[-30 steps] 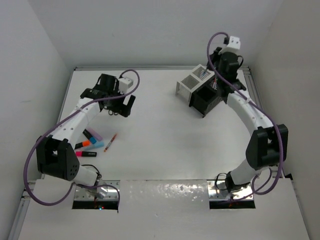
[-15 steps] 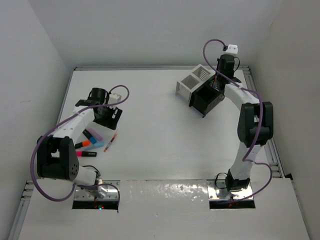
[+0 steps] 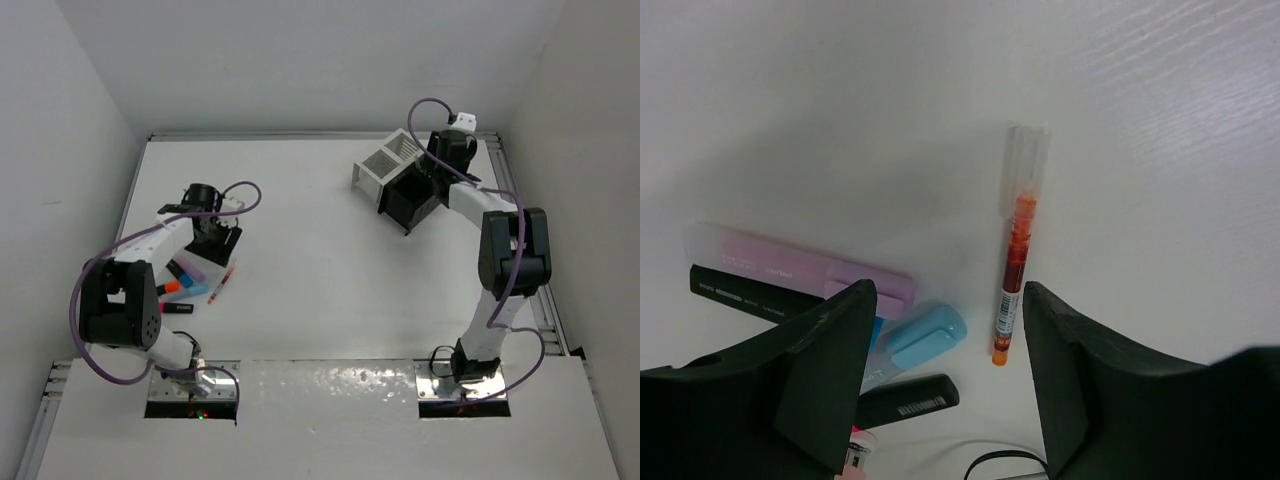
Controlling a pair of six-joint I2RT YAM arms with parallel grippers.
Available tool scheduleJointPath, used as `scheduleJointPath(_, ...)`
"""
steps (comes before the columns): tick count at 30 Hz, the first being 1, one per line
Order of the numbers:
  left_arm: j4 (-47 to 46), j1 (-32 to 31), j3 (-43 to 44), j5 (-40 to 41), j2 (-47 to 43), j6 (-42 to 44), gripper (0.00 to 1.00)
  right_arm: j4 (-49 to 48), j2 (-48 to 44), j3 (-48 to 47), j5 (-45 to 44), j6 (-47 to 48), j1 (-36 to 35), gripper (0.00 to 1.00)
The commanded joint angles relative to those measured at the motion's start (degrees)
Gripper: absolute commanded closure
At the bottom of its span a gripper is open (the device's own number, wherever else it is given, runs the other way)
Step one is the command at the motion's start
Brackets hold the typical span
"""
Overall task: Sort the stationery into containers
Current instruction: Place the pen in the storage box, then pick up the pen from the center of the board.
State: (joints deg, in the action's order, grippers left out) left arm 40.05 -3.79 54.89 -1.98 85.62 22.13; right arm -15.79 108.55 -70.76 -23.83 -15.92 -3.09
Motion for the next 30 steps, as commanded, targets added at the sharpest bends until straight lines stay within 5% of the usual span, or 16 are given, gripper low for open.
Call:
scheduleJointPath(1,-0.68,-0.69,-0.75,-0.39,-0.11,1.86,0.42,-2.4,-5.88,0.89,0.37,-1.48,-0.07,0.36)
scheduleJointPath(14,0.56,-4.12,-5.67,-0.31,6.57,7.14,0.52,-4.07,-21.09,8.61,2.74,0.28,-2.27,0.3)
scheduleJointPath(22,-3.05,-5.96,-6.73,0.57,9.65,6.17,0.78,-4.6,-31.64,16.08,2.39,0.98,-4.9,0.3)
scheduleJointPath(25,-3.49,-6.84,-5.33,-1.18,9.74,5.03,1.0,-4.25,-34.8,18.37,2.48,2.12,-6.75,0.3)
scheduleJointPath(30,-2.7,-7.37,1.07,-4.78,6.58,3.19,1.0,5.21,-36.39,17.33,5.63,2.31,-10.96,0.3)
